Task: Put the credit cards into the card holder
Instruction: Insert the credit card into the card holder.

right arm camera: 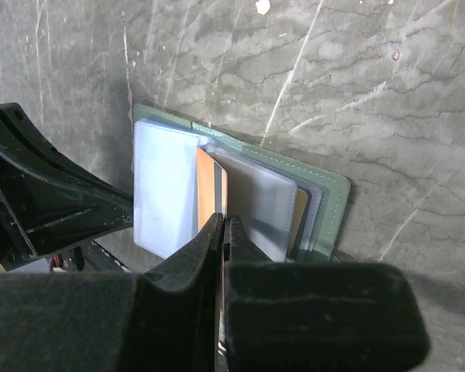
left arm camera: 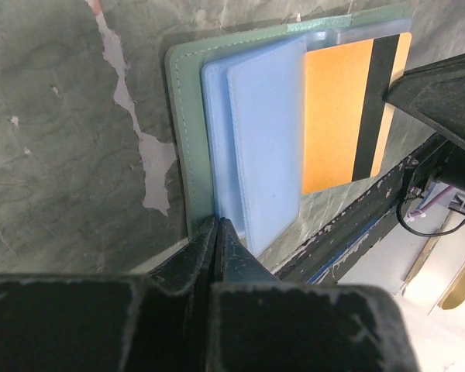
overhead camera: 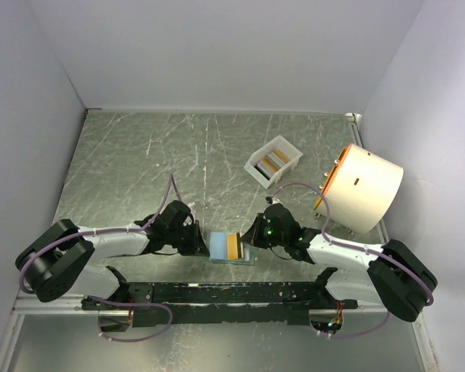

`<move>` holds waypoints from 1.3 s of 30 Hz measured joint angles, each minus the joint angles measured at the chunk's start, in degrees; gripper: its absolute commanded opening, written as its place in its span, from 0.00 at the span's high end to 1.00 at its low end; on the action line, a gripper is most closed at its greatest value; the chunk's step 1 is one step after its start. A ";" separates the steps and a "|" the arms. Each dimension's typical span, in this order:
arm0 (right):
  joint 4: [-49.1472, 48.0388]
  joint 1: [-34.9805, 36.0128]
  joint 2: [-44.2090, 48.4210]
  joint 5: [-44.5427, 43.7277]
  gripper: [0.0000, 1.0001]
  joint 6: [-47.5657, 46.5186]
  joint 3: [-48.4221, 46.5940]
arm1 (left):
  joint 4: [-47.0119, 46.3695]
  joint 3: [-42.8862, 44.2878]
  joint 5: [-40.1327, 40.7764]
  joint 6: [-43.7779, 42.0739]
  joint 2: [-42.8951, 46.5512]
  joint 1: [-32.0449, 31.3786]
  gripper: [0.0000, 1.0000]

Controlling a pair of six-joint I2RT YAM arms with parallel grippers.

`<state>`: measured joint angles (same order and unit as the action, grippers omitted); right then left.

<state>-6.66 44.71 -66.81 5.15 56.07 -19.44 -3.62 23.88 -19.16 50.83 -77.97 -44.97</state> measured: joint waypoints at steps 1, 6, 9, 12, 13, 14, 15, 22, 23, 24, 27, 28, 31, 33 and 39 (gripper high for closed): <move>-0.13 0.00 -0.24 0.02 1.00 0.22 0.07 | 0.35 0.07 0.17 -0.04 0.09 0.00 0.92; -0.44 0.00 -1.20 0.02 1.00 0.98 0.22 | 0.50 0.07 0.50 -0.07 0.20 -0.15 0.92; -0.42 0.00 -1.25 0.00 1.00 1.46 0.22 | 0.50 0.07 0.50 -0.07 0.20 -0.15 0.92; -0.50 0.00 -1.20 -0.04 1.00 2.03 0.39 | 0.50 0.07 0.50 -0.07 0.20 -0.17 0.92; -0.57 0.00 -1.20 -0.04 1.00 2.19 0.50 | 0.50 0.07 0.52 -0.07 0.20 -0.20 0.92; -0.74 0.00 -1.20 -0.04 1.00 2.36 0.68 | 0.50 0.07 0.55 -0.07 0.20 -0.22 0.92; -0.87 0.00 -1.20 -0.04 1.00 2.62 0.94 | 0.50 0.07 0.55 -0.07 0.20 -0.22 0.92; -2.16 0.00 -1.16 -0.04 1.00 4.17 2.21 | 0.50 0.07 0.81 -0.04 0.31 -0.37 0.91; -2.43 0.00 -1.16 -0.02 1.00 4.35 2.27 | 0.50 0.07 0.90 -0.04 0.31 -0.44 0.91; -2.56 0.00 -1.18 0.00 1.00 4.44 2.27 | 0.50 0.07 0.94 -0.04 0.35 -0.48 0.91; -3.52 0.04 -1.22 -0.02 1.00 4.79 2.49 | 0.50 0.04 1.01 -0.04 0.37 -0.52 0.92; -3.61 0.04 -1.22 -0.02 1.00 4.81 2.54 | 0.50 0.04 1.01 -0.02 0.37 -0.55 0.92; -4.52 0.07 -1.22 -0.09 1.00 5.07 3.10 | 0.46 0.04 1.07 -0.02 0.35 -0.61 0.92; -5.18 0.07 -1.22 -0.31 1.00 5.27 3.45 | 0.44 0.02 1.07 -0.02 0.35 -0.63 0.92; -7.26 0.31 -1.22 -0.92 1.00 5.84 4.48 | 0.22 -0.07 1.11 0.02 0.35 -0.74 0.92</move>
<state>-13.91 45.01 -68.03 4.23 61.91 -14.96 -3.40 23.81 -18.04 50.85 -77.62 -45.71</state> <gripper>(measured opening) 0.006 0.085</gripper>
